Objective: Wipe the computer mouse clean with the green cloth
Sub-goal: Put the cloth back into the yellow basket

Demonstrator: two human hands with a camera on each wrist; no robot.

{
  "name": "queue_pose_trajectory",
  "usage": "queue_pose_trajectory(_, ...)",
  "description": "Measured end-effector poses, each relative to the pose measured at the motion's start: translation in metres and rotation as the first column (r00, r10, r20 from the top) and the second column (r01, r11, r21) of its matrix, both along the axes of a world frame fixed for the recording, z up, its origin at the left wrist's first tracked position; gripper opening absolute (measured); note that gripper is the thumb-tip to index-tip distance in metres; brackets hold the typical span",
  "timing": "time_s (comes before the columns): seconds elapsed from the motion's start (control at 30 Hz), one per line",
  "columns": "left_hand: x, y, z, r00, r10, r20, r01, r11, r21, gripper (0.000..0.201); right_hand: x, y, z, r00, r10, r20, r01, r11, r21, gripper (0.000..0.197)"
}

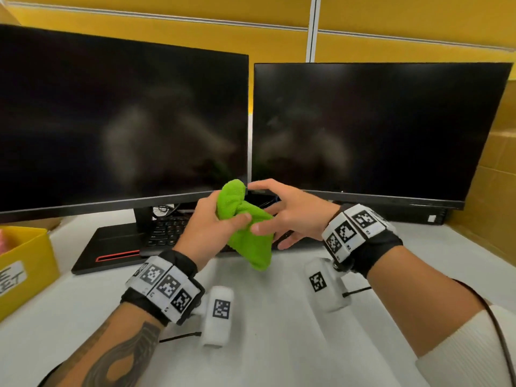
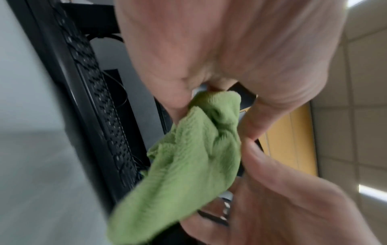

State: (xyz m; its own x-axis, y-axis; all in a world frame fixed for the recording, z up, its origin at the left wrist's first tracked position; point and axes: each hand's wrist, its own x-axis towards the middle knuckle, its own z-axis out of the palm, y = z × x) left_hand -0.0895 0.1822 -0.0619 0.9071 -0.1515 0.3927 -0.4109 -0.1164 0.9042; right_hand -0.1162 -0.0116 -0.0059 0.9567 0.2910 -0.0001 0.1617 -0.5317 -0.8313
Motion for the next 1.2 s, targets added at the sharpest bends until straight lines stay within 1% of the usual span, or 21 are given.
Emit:
queue_pose_trajectory(0.07,-0.013,-0.001,0.009,0.975,-0.192,-0.108,0.176,0.973,-0.147,0.024,-0.002,0.015,-0.002,0.999,-0.012,0.039,0.008,0.994,0.111,0.067)
queue_pose_trajectory(0.1,-0.02,-0.001,0.014,0.951,-0.268,-0.152,0.235,0.95,-0.205,0.022,-0.003,0.02,-0.002,0.998,-0.025,0.063,0.014,0.985,0.169,0.063)
queue_pose_trajectory(0.13,-0.026,0.001,0.019,0.932,-0.311,-0.185,0.263,0.934,-0.242,0.027,-0.003,0.023,-0.003,0.996,-0.033,0.088,0.014,0.978,0.209,0.057)
queue_pose_trajectory(0.17,-0.032,0.005,0.024,0.924,-0.324,-0.203,0.271,0.93,-0.25,0.032,-0.004,0.027,-0.002,0.992,-0.04,0.115,0.013,0.973,0.23,0.05)
queue_pose_trajectory(0.2,-0.037,0.01,0.029,0.929,-0.317,-0.192,0.274,0.936,-0.22,0.034,-0.007,0.03,-0.001,0.988,-0.06,0.141,0.024,0.968,0.248,0.045)
queue_pose_trajectory(0.23,-0.04,0.016,0.032,0.946,-0.292,-0.144,0.272,0.952,-0.141,0.033,-0.01,0.034,0.001,0.982,-0.094,0.163,0.048,0.962,0.268,0.04)
queue_pose_trajectory(0.27,-0.044,0.022,0.034,0.962,-0.264,-0.07,0.263,0.964,-0.024,0.034,-0.012,0.037,0.003,0.973,-0.14,0.183,0.082,0.953,0.292,0.036)
queue_pose_trajectory(0.33,-0.051,0.033,0.034,0.977,-0.201,0.071,0.184,0.963,0.199,0.06,-0.016,0.045,0.008,0.956,-0.222,0.191,0.144,0.924,0.354,0.03)
queue_pose_trajectory(0.37,-0.055,0.037,0.035,0.977,-0.174,0.124,0.137,0.957,0.257,0.075,-0.02,0.051,0.011,0.951,-0.243,0.189,0.157,0.911,0.382,0.03)
queue_pose_trajectory(0.43,-0.065,0.046,0.034,0.975,-0.124,0.187,0.077,0.968,0.241,0.098,-0.028,0.064,0.017,0.947,-0.259,0.19,0.157,0.889,0.429,0.035)
queue_pose_trajectory(0.5,-0.073,0.059,0.037,0.98,-0.043,0.197,0.009,0.985,0.173,0.109,-0.039,0.079,0.023,0.956,-0.24,0.165,0.137,0.871,0.472,0.034)
queue_pose_trajectory(0.57,-0.081,0.076,0.04,0.971,-0.007,0.238,-0.042,0.979,0.199,0.103,-0.048,0.095,0.028,0.975,-0.182,0.131,0.092,0.859,0.504,0.033)
queue_pose_trajectory(0.63,-0.09,0.097,0.042,0.947,0.019,0.32,-0.111,0.956,0.272,0.093,-0.057,0.113,0.031,0.993,-0.055,0.107,-0.003,0.877,0.481,0.033)
queue_pose_trajectory(0.7,-0.104,0.12,0.045,0.928,0.078,0.363,-0.186,0.944,0.271,0.079,-0.064,0.132,0.034,0.995,0.08,0.067,-0.101,0.895,0.434,0.032)
queue_pose_trajectory(0.77,-0.119,0.147,0.048,0.903,0.2,0.381,-0.311,0.916,0.255,0.061,-0.067,0.153,0.037,0.988,0.154,0.019,-0.149,0.907,0.393,0.042)
queue_pose_trajectory(0.83,-0.134,0.177,0.052,0.858,0.346,0.38,-0.454,0.857,0.243,0.046,-0.067,0.176,0.039,0.988,0.157,0.008,-0.149,0.92,0.362,0.052)
queue_pose_trajectory(0.87,-0.141,0.191,0.054,0.831,0.416,0.369,-0.518,0.819,0.246,0.042,-0.067,0.188,0.039,0.991,0.136,0.018,-0.133,0.922,0.363,0.052)
queue_pose_trajectory(0.97,-0.158,0.234,0.065,0.728,0.588,0.352,-0.682,0.676,0.279,0.042,-0.065,0.22,0.034,0.993,0.11,0.052,-0.122,0.921,0.371,0.047)
queue_pose_trajectory(1.07,-0.17,0.273,0.075,0.662,0.67,0.336,-0.746,0.545,0.383,0.047,-0.07,0.245,0.027,0.987,0.148,0.06,-0.16,0.932,0.325,0.039)
queue_pose_trajectory(1.13,-0.172,0.293,0.08,0.658,0.71,0.251,-0.727,0.513,0.456,0.048,-0.075,0.257,0.023,0.982,0.182,0.051,-0.189,0.935,0.301,0.036)
queue_pose_trajectory(1.2,-0.168,0.306,0.08,0.663,0.731,0.16,-0.687,0.51,0.518,0.05,-0.077,0.264,0.018,0.978,0.207,0.034,-0.208,0.932,0.297,0.036)
